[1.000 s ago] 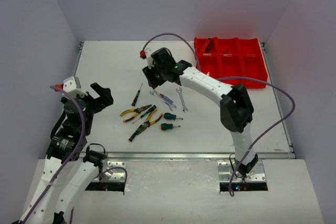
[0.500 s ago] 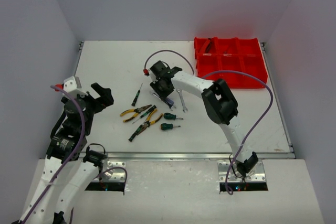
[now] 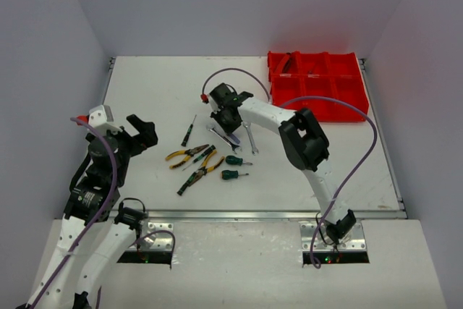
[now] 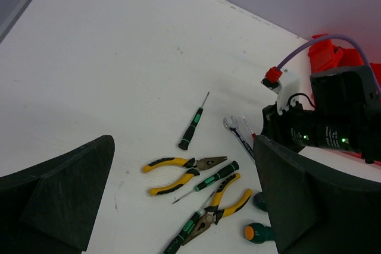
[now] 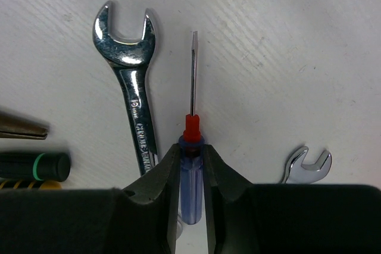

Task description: Sort the tools into containers

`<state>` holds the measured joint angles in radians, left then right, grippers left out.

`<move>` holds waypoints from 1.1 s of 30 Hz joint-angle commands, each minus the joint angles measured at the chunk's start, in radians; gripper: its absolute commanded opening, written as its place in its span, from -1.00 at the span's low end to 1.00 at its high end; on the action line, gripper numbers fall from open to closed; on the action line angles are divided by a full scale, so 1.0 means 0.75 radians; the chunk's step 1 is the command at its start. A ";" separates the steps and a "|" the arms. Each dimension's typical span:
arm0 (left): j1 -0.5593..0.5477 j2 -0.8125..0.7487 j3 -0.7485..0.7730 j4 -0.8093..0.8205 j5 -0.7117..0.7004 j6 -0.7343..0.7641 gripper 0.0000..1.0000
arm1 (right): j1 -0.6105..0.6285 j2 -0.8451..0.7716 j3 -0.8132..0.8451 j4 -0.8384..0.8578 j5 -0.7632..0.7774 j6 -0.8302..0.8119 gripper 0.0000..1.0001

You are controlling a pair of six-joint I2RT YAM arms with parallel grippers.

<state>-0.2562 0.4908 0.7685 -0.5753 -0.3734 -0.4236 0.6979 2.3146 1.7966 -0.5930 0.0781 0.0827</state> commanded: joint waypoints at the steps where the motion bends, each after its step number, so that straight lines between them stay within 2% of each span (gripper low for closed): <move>1: -0.012 0.003 0.021 0.057 0.018 0.015 1.00 | -0.019 -0.003 -0.031 0.012 0.036 -0.019 -0.57; 4: -0.012 0.000 0.021 0.058 0.022 0.015 1.00 | -0.019 0.018 -0.030 0.002 0.030 -0.017 -0.60; 8: -0.012 0.000 0.020 0.061 0.026 0.017 1.00 | -0.021 -0.032 -0.038 0.012 0.002 0.006 -0.91; 11: -0.012 0.004 0.018 0.061 0.033 0.019 1.00 | -0.043 -0.173 -0.072 0.064 -0.033 0.039 -1.00; 15: -0.012 0.008 0.018 0.063 0.034 0.021 1.00 | -0.235 -0.352 -0.102 0.154 -0.172 0.170 -1.00; 17: -0.012 0.007 0.018 0.063 0.034 0.021 1.00 | -0.369 -0.422 -0.096 0.192 -0.179 0.235 -1.00; 18: -0.012 0.008 0.018 0.063 0.034 0.021 1.00 | -0.378 -0.429 -0.077 0.193 -0.178 0.239 -1.00; 22: -0.012 0.006 0.018 0.065 0.034 0.023 1.00 | -0.659 -0.371 0.105 0.206 -0.113 0.410 -1.00; 24: -0.012 0.008 0.018 0.065 0.034 0.023 1.00 | -0.739 -0.348 0.162 0.220 -0.056 0.490 -1.00; 28: -0.012 0.012 0.016 0.065 0.034 0.023 1.00 | -0.977 -0.170 0.347 0.262 -0.040 0.772 -1.00; 33: -0.012 0.037 0.016 0.069 0.038 0.025 1.00 | -1.008 -0.052 0.426 0.461 0.142 0.673 -1.00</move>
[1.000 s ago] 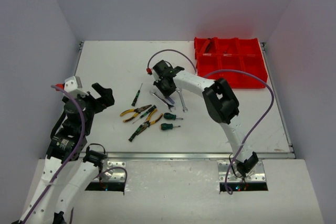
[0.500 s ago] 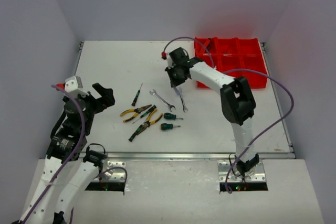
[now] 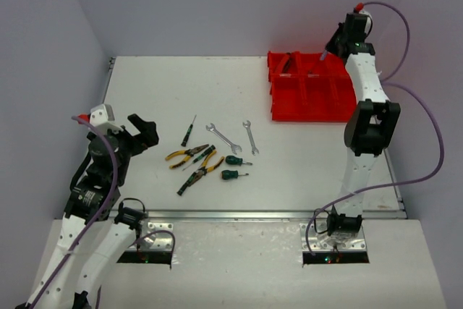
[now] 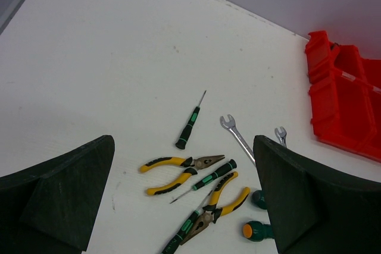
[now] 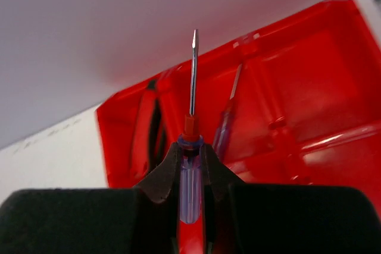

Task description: Sort the tools into containers

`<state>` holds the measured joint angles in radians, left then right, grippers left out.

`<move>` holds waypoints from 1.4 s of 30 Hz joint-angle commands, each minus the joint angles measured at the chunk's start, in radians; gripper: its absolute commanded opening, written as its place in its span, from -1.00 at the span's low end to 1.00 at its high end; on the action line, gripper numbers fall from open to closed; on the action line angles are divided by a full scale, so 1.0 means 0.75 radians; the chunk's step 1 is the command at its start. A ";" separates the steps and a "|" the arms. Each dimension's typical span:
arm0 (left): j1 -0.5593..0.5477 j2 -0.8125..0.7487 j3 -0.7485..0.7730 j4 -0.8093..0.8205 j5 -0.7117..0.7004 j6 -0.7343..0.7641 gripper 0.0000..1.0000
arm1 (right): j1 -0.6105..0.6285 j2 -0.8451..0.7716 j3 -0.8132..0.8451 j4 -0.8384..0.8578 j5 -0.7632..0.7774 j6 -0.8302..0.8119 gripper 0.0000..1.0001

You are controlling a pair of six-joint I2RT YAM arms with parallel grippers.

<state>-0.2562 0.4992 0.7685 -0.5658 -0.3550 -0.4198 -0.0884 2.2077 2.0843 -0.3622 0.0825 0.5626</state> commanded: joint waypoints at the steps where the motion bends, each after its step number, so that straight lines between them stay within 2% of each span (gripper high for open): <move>1: -0.012 0.032 0.016 0.057 0.014 0.020 1.00 | 0.040 0.109 0.050 0.180 0.148 0.011 -1.00; 13: -0.012 0.038 0.014 0.055 0.009 0.020 1.00 | 0.044 0.282 0.119 0.331 0.131 0.007 -1.00; 15: -0.012 0.036 0.014 0.055 0.009 0.020 1.00 | 0.045 0.297 0.125 0.317 0.101 0.007 -0.94; 19: -0.012 0.038 0.016 0.055 0.016 0.020 1.00 | 0.050 0.271 0.077 0.343 0.073 -0.013 -0.25; 22: -0.012 0.037 0.015 0.055 0.018 0.022 1.00 | 0.054 0.225 0.070 0.330 0.035 -0.031 -0.06; 24: -0.012 0.031 0.016 0.055 0.019 0.022 1.00 | 0.070 0.178 0.059 0.319 0.029 -0.059 0.17; 27: -0.012 0.023 0.014 0.055 0.021 0.022 1.00 | 0.093 0.073 0.053 0.275 0.015 -0.094 0.28; 29: -0.012 0.017 0.014 0.057 0.021 0.024 1.00 | 0.124 -0.019 0.049 0.209 -0.010 -0.145 0.50; 30: -0.012 0.016 0.014 0.058 0.021 0.024 1.00 | 0.166 -0.065 0.044 0.167 -0.004 -0.180 0.67; 32: -0.012 0.015 0.016 0.057 0.021 0.024 1.00 | 0.275 -0.149 0.014 0.050 0.101 -0.300 0.92; 33: -0.012 0.015 0.016 0.057 0.021 0.024 1.00 | 0.327 -0.191 -0.008 0.017 0.135 -0.354 0.98; 35: -0.012 0.015 0.016 0.057 0.019 0.024 1.00 | 0.457 -0.327 -0.132 -0.112 0.262 -0.403 0.98; 36: -0.012 0.012 0.016 0.057 0.019 0.024 1.00 | 0.520 -0.435 -0.235 -0.126 0.233 -0.390 0.98; 37: -0.012 0.013 0.016 0.057 0.020 0.024 1.00 | 0.539 -0.504 -0.434 -0.108 0.125 -0.334 0.98; 39: -0.012 0.011 0.016 0.058 0.024 0.024 1.00 | 0.542 -0.668 -0.750 0.118 -0.395 -0.238 0.98; 41: -0.012 0.011 0.016 0.059 0.028 0.026 1.00 | 0.556 -0.809 -1.047 0.342 -0.554 -0.156 0.98; 42: -0.012 0.010 0.014 0.060 0.032 0.027 1.00 | 0.579 -0.841 -1.118 0.320 -0.515 -0.140 0.97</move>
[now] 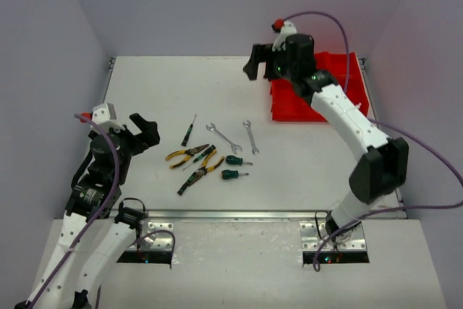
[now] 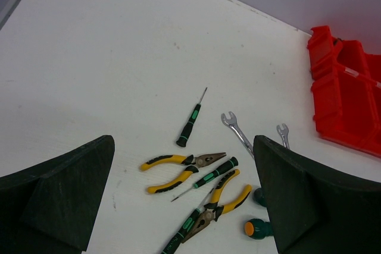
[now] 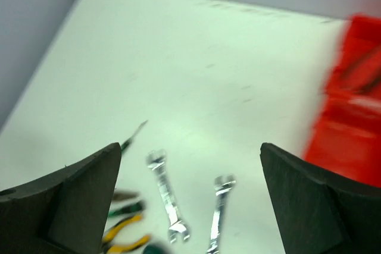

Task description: Sort the tools into containers

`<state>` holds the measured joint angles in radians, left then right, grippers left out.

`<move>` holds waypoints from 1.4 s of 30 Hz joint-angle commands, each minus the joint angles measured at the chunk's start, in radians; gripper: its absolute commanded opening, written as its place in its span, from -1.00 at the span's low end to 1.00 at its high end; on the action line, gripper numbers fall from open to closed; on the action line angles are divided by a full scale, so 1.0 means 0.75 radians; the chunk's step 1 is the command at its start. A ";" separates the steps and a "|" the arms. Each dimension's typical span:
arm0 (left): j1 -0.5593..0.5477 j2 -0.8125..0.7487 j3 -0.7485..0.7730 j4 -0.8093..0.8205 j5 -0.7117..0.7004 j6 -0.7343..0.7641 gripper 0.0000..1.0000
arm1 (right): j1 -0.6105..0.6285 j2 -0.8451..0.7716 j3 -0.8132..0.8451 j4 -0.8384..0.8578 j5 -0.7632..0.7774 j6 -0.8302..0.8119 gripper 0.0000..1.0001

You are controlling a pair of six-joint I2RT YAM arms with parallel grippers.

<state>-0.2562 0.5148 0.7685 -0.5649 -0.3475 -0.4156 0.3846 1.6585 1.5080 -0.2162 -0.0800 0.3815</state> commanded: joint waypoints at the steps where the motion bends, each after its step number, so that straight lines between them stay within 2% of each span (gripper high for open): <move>1: -0.012 -0.013 0.014 0.062 0.028 0.022 1.00 | -0.015 -0.087 -0.314 -0.019 -0.213 0.089 0.94; 4: -0.012 -0.011 0.014 0.062 0.034 0.024 1.00 | 0.108 0.038 -0.109 -0.329 0.043 0.020 0.98; 6: -0.012 -0.015 0.014 0.064 0.034 0.024 1.00 | 0.162 0.120 -0.068 -0.452 0.121 0.022 0.98; 12: -0.012 -0.025 0.012 0.065 0.033 0.022 1.00 | 0.359 0.115 -0.225 -0.372 0.269 0.005 0.98; 15: -0.012 -0.012 0.014 0.064 0.042 0.024 1.00 | 0.459 0.138 -0.269 -0.303 0.201 -0.106 0.98; 17: -0.012 -0.006 0.012 0.067 0.053 0.026 1.00 | 0.516 0.152 -0.335 -0.225 0.176 -0.244 0.83; 19: -0.012 -0.001 0.012 0.068 0.059 0.028 1.00 | 0.547 0.199 -0.329 -0.216 0.189 -0.292 0.62; 20: -0.012 0.001 0.012 0.070 0.064 0.029 1.00 | 0.549 0.222 -0.312 -0.237 0.192 -0.296 0.38; 23: -0.012 0.003 0.010 0.072 0.066 0.031 1.00 | 0.549 0.286 -0.285 -0.243 0.196 -0.302 0.24; 32: -0.012 0.005 0.008 0.074 0.075 0.033 1.00 | 0.555 0.351 -0.308 -0.247 -0.031 -0.322 0.19; 35: -0.012 0.003 0.008 0.076 0.077 0.033 1.00 | 0.557 0.359 -0.328 -0.232 -0.001 -0.315 0.14; 39: -0.012 -0.002 0.008 0.076 0.074 0.033 1.00 | 0.557 0.401 -0.316 -0.263 0.052 -0.316 -0.07; 42: -0.012 -0.007 0.007 0.076 0.073 0.032 1.00 | 0.557 0.410 -0.321 -0.273 0.094 -0.301 -0.16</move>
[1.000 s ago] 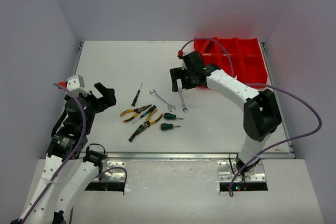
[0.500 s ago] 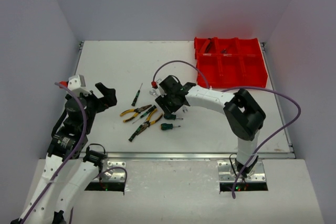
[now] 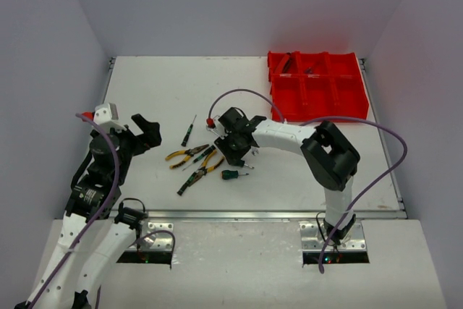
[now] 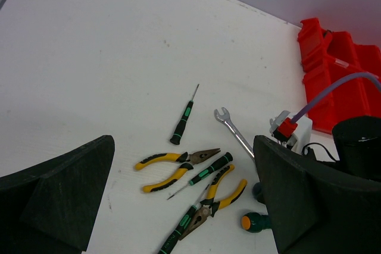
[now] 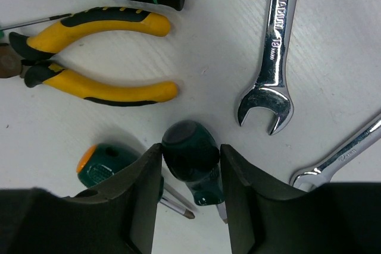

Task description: Sort the tools into containers

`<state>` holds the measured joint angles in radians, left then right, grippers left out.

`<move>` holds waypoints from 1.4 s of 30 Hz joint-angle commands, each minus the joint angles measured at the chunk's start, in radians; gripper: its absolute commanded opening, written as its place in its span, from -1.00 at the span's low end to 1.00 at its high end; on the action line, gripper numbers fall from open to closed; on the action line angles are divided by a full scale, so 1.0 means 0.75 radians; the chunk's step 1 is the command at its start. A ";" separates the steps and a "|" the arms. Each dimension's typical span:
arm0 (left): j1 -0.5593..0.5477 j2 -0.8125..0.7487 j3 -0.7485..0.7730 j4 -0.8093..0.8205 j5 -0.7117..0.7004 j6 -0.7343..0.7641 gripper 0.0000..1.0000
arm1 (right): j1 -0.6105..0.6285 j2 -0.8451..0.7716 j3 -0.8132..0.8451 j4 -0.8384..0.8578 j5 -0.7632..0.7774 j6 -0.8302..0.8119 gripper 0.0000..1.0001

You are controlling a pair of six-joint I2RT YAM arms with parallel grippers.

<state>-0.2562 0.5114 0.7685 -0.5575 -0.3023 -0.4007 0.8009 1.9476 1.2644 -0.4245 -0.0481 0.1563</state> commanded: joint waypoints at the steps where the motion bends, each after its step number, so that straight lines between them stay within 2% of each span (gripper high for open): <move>1: -0.012 -0.004 0.006 0.066 0.012 0.013 1.00 | 0.002 0.022 -0.001 0.003 0.060 0.004 -0.19; 5: -0.012 -0.001 0.008 0.066 0.014 0.013 1.00 | 0.006 0.015 -0.011 -0.004 0.088 0.014 -0.28; 6: -0.012 0.001 0.008 0.066 0.014 0.011 1.00 | 0.007 0.006 -0.012 -0.002 0.089 0.014 -0.34; 8: -0.012 -0.001 0.008 0.066 0.014 0.013 1.00 | 0.008 -0.022 -0.019 0.010 0.083 0.019 -0.60; 10: -0.012 -0.005 0.008 0.066 0.010 0.013 1.00 | 0.008 -0.094 -0.038 0.030 0.073 0.025 -0.73; 15: -0.012 -0.003 0.006 0.065 0.014 0.012 1.00 | -0.025 -0.289 -0.040 0.047 0.099 0.019 -0.79; 18: -0.012 -0.005 0.008 0.066 0.017 0.015 1.00 | -0.153 -0.395 0.001 0.035 0.144 0.034 -0.99; 21: -0.012 -0.013 0.006 0.066 0.012 0.013 1.00 | -0.310 -0.426 0.062 0.014 0.187 0.062 -1.00; 22: -0.012 -0.015 0.006 0.066 0.012 0.011 1.00 | -0.423 -0.418 0.114 0.014 0.222 0.084 -1.00; 25: -0.011 -0.017 0.006 0.067 0.017 0.015 1.00 | -0.685 -0.342 0.268 0.011 0.274 0.140 -1.00; 29: -0.013 -0.010 0.005 0.072 0.032 0.017 1.00 | -0.871 -0.098 0.607 -0.021 0.415 0.192 -1.00; 34: -0.018 -0.005 0.002 0.073 0.035 0.017 1.00 | -1.089 0.261 1.152 -0.049 0.531 0.237 -1.00; 36: -0.025 -0.003 0.004 0.069 0.035 0.018 1.00 | -1.119 0.359 1.224 0.044 0.574 0.174 -1.00; 40: -0.025 0.001 0.004 0.073 0.035 0.019 1.00 | -1.121 0.421 1.165 0.312 0.726 0.057 -1.00; 42: -0.025 0.003 0.002 0.073 0.033 0.019 1.00 | -1.133 0.451 1.180 0.351 0.760 0.033 -1.00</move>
<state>-0.2657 0.5068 0.7685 -0.5499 -0.2840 -0.3973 -0.0619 2.2695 2.1282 -0.3432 0.3943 0.2533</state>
